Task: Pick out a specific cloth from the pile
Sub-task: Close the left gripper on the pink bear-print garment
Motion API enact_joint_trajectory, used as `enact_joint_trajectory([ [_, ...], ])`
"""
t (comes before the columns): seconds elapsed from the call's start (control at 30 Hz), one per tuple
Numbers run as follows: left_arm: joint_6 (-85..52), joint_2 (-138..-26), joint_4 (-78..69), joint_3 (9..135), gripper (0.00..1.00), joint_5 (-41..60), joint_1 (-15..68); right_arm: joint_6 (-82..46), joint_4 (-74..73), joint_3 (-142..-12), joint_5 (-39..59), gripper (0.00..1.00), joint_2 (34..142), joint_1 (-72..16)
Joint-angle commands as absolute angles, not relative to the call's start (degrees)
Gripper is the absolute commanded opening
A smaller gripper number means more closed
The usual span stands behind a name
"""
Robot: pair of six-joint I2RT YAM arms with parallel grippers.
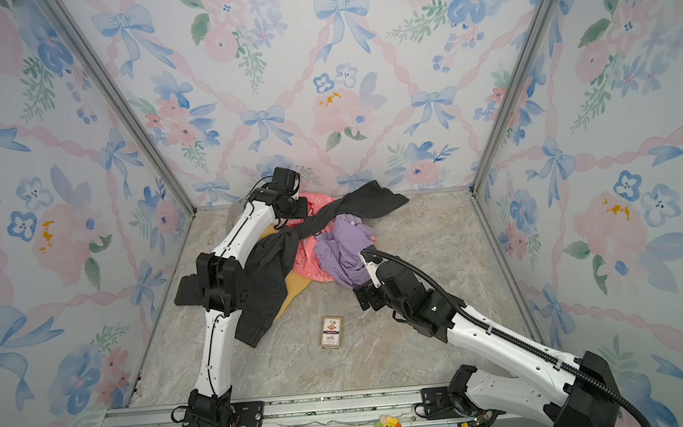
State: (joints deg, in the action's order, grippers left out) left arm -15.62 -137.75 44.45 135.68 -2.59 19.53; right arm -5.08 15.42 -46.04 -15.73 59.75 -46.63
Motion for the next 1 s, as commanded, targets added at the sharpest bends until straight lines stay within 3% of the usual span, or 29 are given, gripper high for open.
enact_joint_trajectory([
  [0.0,-15.60,-139.02,45.26,137.26,0.49,-2.95,19.93,-5.08,16.20,-46.70,-16.85,0.98,59.69,-47.29],
  [0.23,-15.35,-139.70,45.20,137.82,0.68,-4.06,20.43,-5.00,16.22,-46.58,-16.81,0.98,59.56,-47.29],
  [0.47,-14.90,-141.38,45.26,138.45,0.74,-4.88,20.92,-5.00,16.24,-46.58,-16.78,0.98,59.85,-47.29],
  [0.53,-14.77,-141.73,45.24,138.43,0.61,-5.00,21.19,-5.01,16.22,-46.58,-16.79,0.98,59.79,-47.29],
  [0.63,-14.72,-142.07,45.23,139.07,0.26,-5.56,21.44,-5.01,16.26,-46.58,-17.05,0.98,59.94,-47.30],
  [0.73,-14.94,-142.26,45.18,140.18,0.00,-5.75,21.43,-5.00,16.26,-46.58,-17.23,0.98,59.98,-47.31],
  [0.97,-16.55,-139.29,44.59,144.70,0.00,-5.36,21.41,-4.99,16.18,-46.99,-17.84,0.98,60.60,-47.29],
])
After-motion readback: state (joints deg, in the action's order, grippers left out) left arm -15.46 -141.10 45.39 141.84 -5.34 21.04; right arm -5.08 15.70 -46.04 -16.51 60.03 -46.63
